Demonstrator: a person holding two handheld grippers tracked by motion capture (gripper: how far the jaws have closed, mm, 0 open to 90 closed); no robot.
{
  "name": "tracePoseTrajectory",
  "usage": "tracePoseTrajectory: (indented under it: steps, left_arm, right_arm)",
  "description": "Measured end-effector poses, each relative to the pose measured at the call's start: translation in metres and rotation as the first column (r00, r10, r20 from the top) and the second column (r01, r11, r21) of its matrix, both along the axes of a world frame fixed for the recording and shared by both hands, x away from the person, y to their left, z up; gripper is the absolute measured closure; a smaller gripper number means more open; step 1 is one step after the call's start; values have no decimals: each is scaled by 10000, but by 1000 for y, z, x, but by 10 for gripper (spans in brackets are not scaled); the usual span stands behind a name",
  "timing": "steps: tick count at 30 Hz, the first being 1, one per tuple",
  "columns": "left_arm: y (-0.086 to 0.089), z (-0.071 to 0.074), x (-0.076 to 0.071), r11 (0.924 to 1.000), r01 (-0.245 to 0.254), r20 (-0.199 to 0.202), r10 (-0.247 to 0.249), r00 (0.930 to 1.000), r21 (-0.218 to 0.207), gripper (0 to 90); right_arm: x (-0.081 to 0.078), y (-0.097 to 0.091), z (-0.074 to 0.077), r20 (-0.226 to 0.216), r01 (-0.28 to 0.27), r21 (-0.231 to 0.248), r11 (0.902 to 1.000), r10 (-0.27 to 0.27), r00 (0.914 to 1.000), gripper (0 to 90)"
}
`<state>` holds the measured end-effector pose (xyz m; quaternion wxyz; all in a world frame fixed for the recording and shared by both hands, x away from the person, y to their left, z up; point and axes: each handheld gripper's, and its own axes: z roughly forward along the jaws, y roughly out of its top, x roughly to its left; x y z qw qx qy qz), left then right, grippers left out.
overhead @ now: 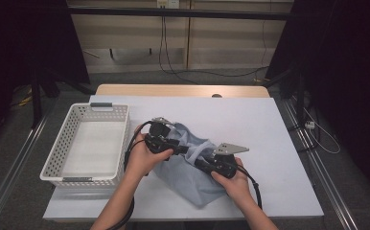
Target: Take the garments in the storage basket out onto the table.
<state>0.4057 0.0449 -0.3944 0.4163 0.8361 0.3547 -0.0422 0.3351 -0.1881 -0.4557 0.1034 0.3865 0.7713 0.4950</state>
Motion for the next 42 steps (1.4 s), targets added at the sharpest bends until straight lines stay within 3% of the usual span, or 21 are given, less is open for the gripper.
tracePoseTrajectory:
  steps: [23, 31, 35, 39, 42]
  left_arm:
    - [-16, 4, -7, 9969, 755, 11, -755, 9971, -221, 517]
    - [-21, 2, -10, 9947, 1016, -227, -1019, 9945, -128, 640]
    - [-25, 0, -11, 9940, 1096, -354, -1097, 9933, -44, 656]
    - [-28, -1, -12, 9921, 1248, -512, -1241, 9910, 111, 747]
    - [-30, -2, -13, 9914, 1291, -524, -1279, 9904, 205, 872]
  right_arm:
    - [4, -2, -1, -304, 273, 219, 9994, -266, 9992, 847]
    - [5, -2, -1, -345, 386, 277, 9989, -376, 9987, 847]
    - [6, -2, -1, -386, 422, 261, 9988, -411, 9984, 847]
    - [6, -1, -1, -359, 475, 180, 9987, -468, 9983, 848]
    - [5, -1, -1, -295, 472, 119, 9988, -468, 9985, 847]
